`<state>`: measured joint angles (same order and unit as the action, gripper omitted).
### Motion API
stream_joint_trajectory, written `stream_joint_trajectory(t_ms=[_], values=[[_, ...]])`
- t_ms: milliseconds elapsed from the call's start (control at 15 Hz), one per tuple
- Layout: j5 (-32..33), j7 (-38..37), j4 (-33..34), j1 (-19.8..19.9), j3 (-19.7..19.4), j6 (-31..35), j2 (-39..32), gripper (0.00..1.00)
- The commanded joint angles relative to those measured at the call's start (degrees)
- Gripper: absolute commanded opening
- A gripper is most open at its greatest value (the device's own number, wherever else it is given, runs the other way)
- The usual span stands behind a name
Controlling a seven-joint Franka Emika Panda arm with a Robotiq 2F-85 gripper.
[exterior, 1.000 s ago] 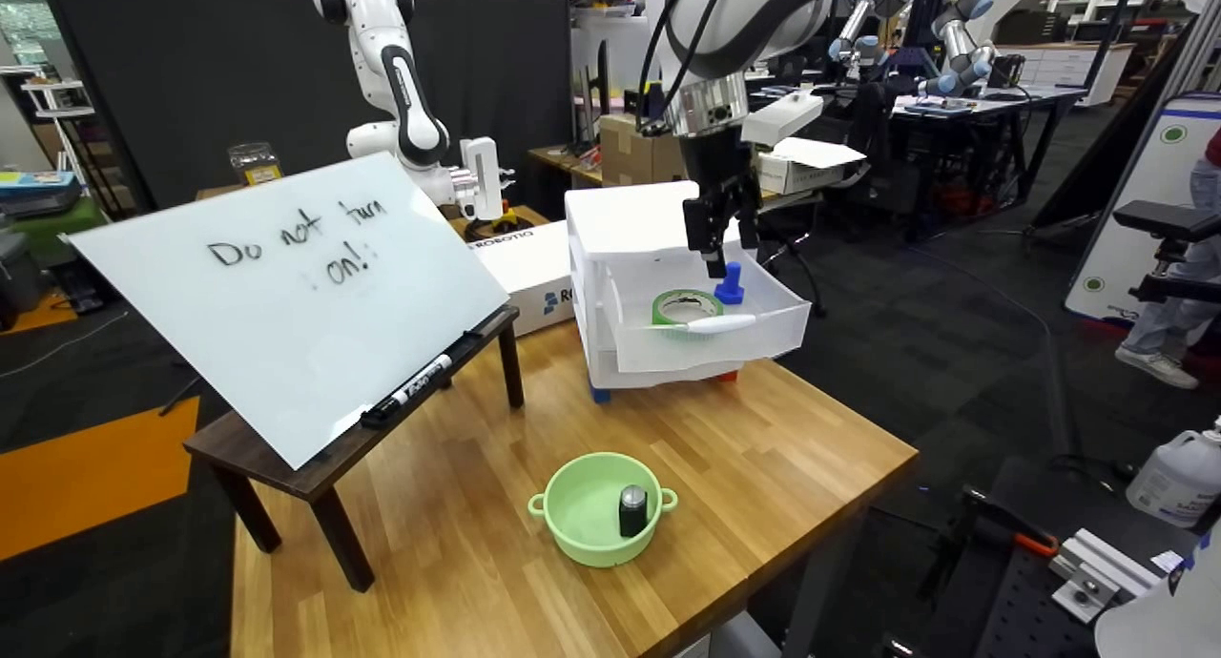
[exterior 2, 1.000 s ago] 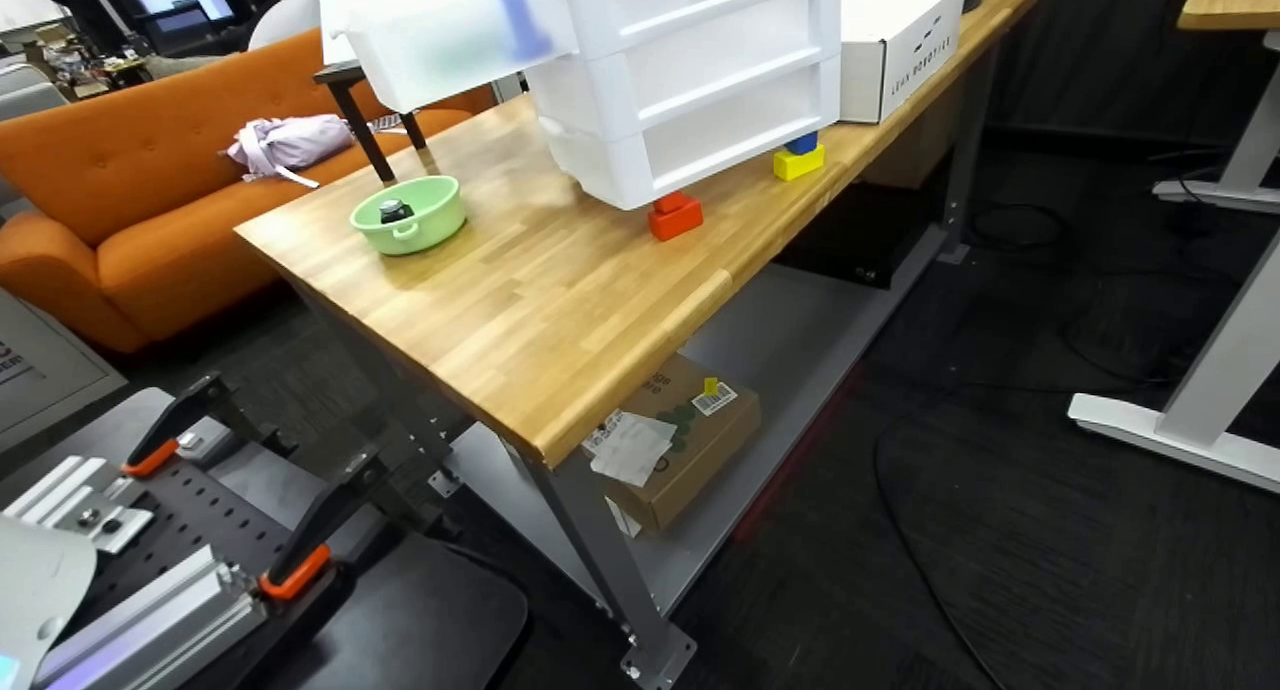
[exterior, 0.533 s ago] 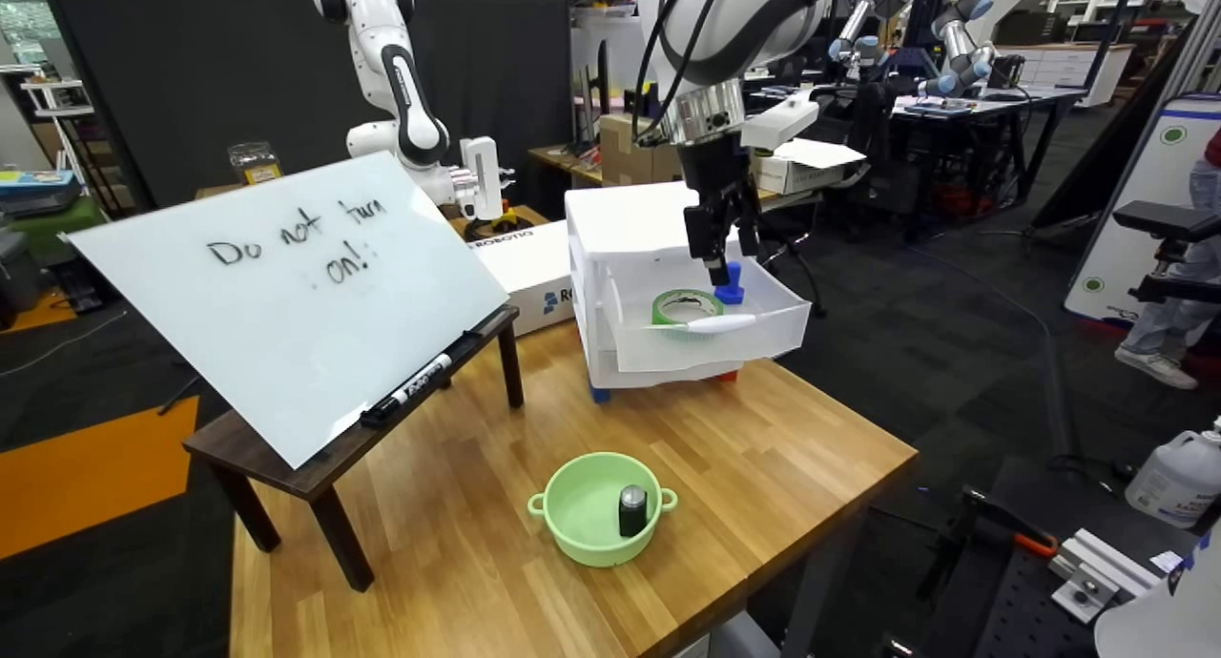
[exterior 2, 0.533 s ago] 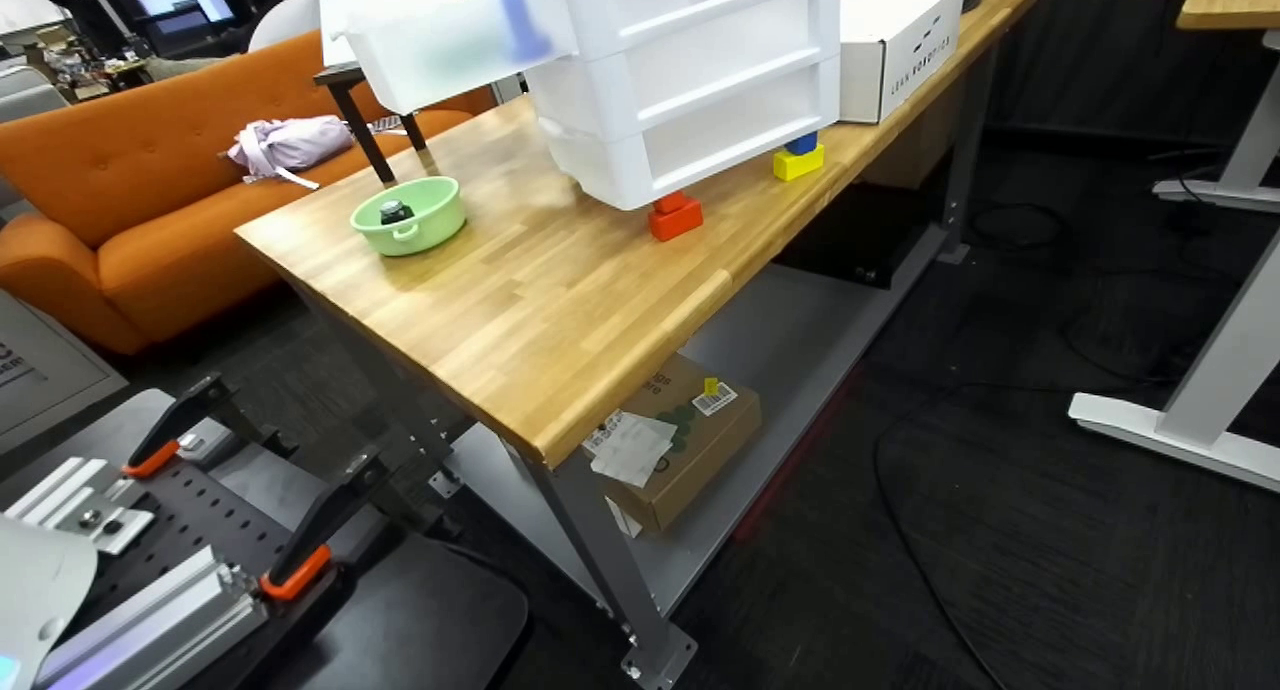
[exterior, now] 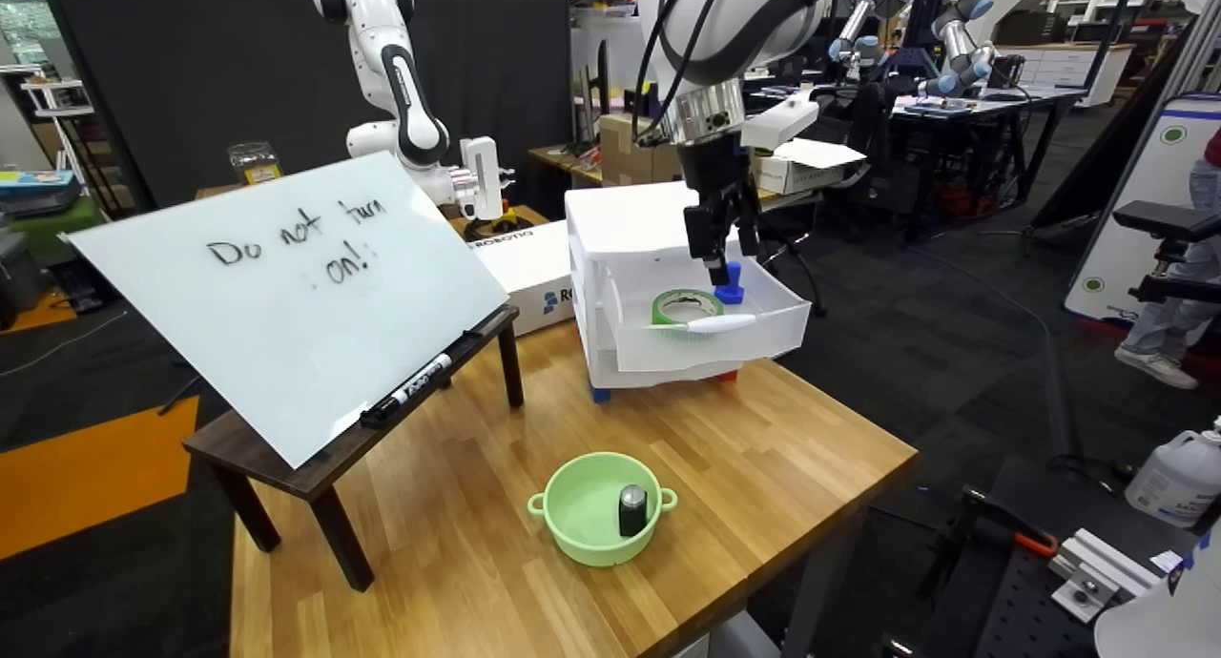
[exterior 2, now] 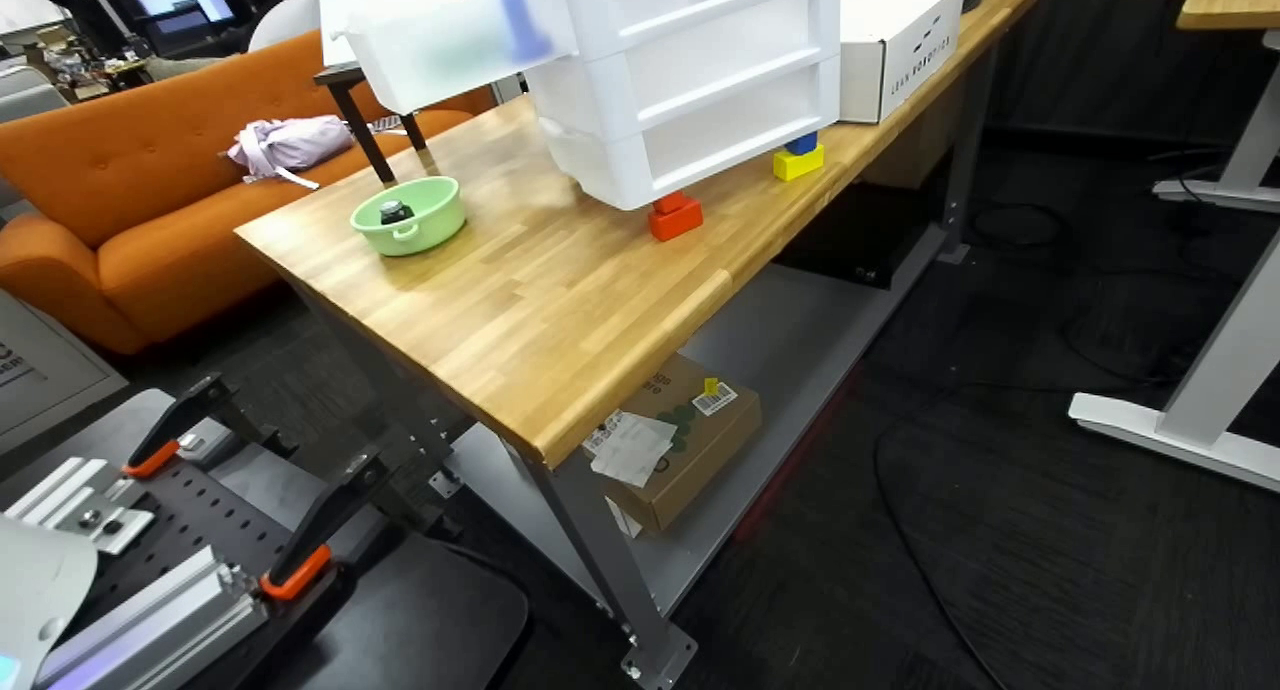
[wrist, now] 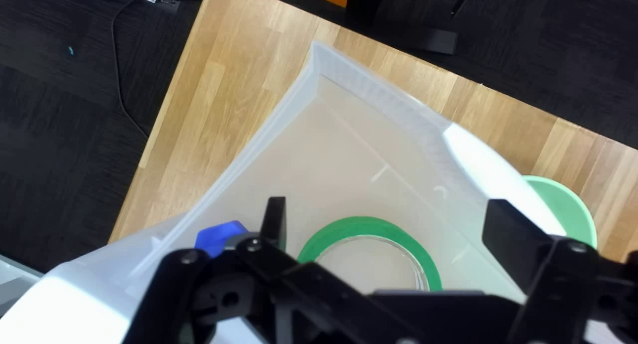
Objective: Remove the masking tape from the object and put it on the table
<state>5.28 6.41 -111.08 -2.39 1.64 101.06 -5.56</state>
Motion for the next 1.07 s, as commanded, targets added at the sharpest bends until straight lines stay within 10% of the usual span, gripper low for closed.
stream_joint_trajectory(t_ms=[0, 1000], values=[[0.01, -0.03, 0.10, 0.16, 0.19, -0.12, -0.02, 1.00], [-8.01, 4.45, -0.65, 0.47, 0.88, 9.63, 0.39, 1.00]])
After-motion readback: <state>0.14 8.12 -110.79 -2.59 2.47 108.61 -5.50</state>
